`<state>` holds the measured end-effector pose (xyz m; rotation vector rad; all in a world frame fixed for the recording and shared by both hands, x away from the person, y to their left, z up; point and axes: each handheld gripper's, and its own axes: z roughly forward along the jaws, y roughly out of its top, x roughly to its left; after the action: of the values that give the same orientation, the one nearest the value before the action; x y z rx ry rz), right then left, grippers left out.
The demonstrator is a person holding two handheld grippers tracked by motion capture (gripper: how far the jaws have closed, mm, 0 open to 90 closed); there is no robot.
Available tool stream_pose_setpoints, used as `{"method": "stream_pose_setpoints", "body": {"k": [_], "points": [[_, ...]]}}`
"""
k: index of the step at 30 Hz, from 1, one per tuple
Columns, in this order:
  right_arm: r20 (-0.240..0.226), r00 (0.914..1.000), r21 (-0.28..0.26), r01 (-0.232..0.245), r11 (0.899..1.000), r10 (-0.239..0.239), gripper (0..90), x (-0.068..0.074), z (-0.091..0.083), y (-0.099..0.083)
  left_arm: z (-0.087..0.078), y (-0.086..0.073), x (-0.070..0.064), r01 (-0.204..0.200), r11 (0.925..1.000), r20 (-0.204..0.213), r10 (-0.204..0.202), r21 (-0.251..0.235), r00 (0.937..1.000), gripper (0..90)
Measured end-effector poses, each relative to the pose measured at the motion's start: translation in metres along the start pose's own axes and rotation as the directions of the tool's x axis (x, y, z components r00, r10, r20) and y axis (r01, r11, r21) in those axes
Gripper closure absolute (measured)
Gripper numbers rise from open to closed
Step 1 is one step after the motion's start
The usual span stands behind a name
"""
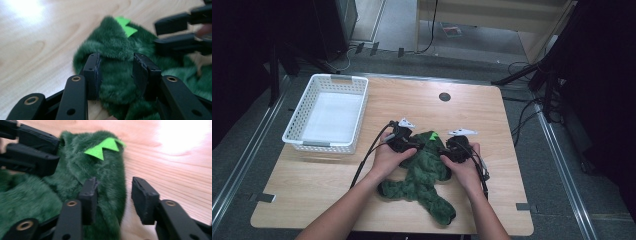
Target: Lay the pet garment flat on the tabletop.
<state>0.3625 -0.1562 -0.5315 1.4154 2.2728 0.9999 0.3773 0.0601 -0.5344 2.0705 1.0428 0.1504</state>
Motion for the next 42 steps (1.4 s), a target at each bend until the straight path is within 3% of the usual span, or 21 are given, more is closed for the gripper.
{"method": "stream_pose_setpoints", "body": {"k": [3, 6, 9, 12, 13, 14, 17, 19, 20, 23, 24, 27, 30, 31, 32, 33, 36, 37, 41, 42], "points": [[0.005, 0.9997, -0.007, 0.026, 1.000, -0.026, 70.4, 0.001, 0.011, 0.003, 0.001, -0.007, 0.001, -0.025, 0.9997, -0.067, 0.025, 0.007, 0.9974, 57.8], [0.011, 0.9984, -0.030, 0.056, 0.998, -0.056, 82.8, -0.002, 0.022, 0.013, -0.003, -0.009, 0.005, -0.014, 0.9999, -0.138, 0.013, -0.003, 0.9903, 59.3], [0.013, 0.9979, -0.061, 0.065, 0.996, -0.064, 85.8, -0.007, 0.035, 0.022, -0.003, -0.008, 0.012, -0.033, 0.9994, -0.203, 0.033, 0.000, 0.9787, 60.9], [0.029, 0.9979, -0.065, 0.059, 0.996, -0.058, 83.8, -0.009, 0.043, 0.032, -0.001, -0.002, 0.021, -0.005, 0.9999, -0.230, 0.002, -0.013, 0.9732, 61.5], [0.033, 0.9973, -0.060, 0.067, 0.996, -0.065, 80.2, -0.008, 0.045, 0.035, -0.001, 0.000, 0.024, 0.013, 0.9993, -0.233, -0.021, -0.036, 0.9723, 60.4], [0.030, 0.9971, -0.068, 0.072, 0.995, -0.070, 69.7, -0.007, 0.044, 0.039, -0.002, 0.001, 0.025, 0.026, 0.9976, -0.234, -0.040, -0.064, 0.9713, 55.7], [0.027, 0.9987, -0.141, 0.047, 0.989, -0.044, 59.3, -0.004, 0.025, 0.044, -0.018, 0.002, 0.028, 0.071, 0.9856, -0.180, -0.098, -0.154, 0.9788, 51.2], [0.005, 1.0000, -0.204, 0.007, 0.979, -0.006, 58.9, -0.003, 0.003, 0.042, -0.029, 0.001, 0.023, 0.052, 0.9817, -0.176, -0.084, -0.183, 0.9808, 51.0], [-0.011, 0.9999, -0.225, -0.007, 0.974, 0.004, 59.0, 0.000, -0.008, 0.037, -0.033, 0.001, 0.020, 0.039, 0.9817, -0.160, -0.069, -0.186, 0.9847, 51.2], [-0.049, 0.9979, -0.253, 0.029, 0.967, -0.043, 59.4, 0.014, -0.039, 0.015, -0.039, 0.000, 0.011, 0.001, 0.9852, -0.109, -0.020, -0.171, 0.9938, 51.7], [-0.069, 0.9963, -0.254, 0.033, 0.967, -0.052, 59.8, 0.018, -0.045, 0.008, -0.039, -0.001, 0.008, -0.018, 0.9883, -0.095, 0.004, -0.151, 0.9954, 51.9], [-0.108, 0.9918, -0.221, 0.043, 0.974, -0.068, 68.2, 0.043, -0.063, -0.032, -0.031, -0.002, 0.003, -0.025, 0.9926, -0.063, 0.018, -0.119, 0.9979, 52.4], [-0.176, 0.9790, -0.128, 0.081, 0.988, -0.103, 77.2, 0.071, -0.063, -0.055, -0.018, -0.003, 0.005, 0.006, 0.9954, -0.052, -0.011, -0.096, 0.9986, 53.3], [-0.164, 0.9784, -0.112, 0.109, 0.988, -0.126, 78.4, 0.078, -0.061, -0.058, -0.014, -0.004, 0.006, 0.016, 0.9964, -0.058, -0.021, -0.084, 0.9981, 53.8], [-0.122, 0.9814, -0.106, 0.136, 0.985, -0.148, 79.9, 0.086, -0.059, -0.061, -0.009, -0.005, 0.007, 0.036, 0.9964, -0.068, -0.041, -0.076, 0.9968, 54.1], [-0.095, 0.9851, -0.104, 0.133, 0.986, -0.143, 79.6, 0.091, -0.053, -0.063, -0.005, -0.005, 0.008, 0.043, 0.9970, -0.079, -0.048, -0.065, 0.9957, 54.1], [-0.066, 0.9960, -0.114, 0.053, 0.992, -0.061, 74.3, 0.090, -0.038, -0.060, -0.001, -0.004, 0.012, 0.093, 0.9934, -0.110, -0.100, -0.067, 0.9889, 54.1], [-0.055, 0.9968, -0.120, 0.051, 0.992, -0.058, 70.3, 0.091, -0.035, -0.059, -0.001, -0.003, 0.013, 0.103, 0.9922, -0.114, -0.111, -0.070, 0.9872, 54.0], [-0.022, 0.9970, -0.100, 0.071, 0.992, -0.074, 54.2, 0.099, -0.023, -0.062, 0.004, -0.002, 0.016, 0.097, 0.9936, -0.118, -0.103, -0.059, 0.9876, 53.5], [-0.004, 0.9967, -0.111, 0.080, 0.991, -0.081, 54.3, 0.101, -0.021, -0.063, 0.004, -0.002, 0.016, 0.086, 0.9947, -0.124, -0.092, -0.057, 0.9880, 53.5]]}}
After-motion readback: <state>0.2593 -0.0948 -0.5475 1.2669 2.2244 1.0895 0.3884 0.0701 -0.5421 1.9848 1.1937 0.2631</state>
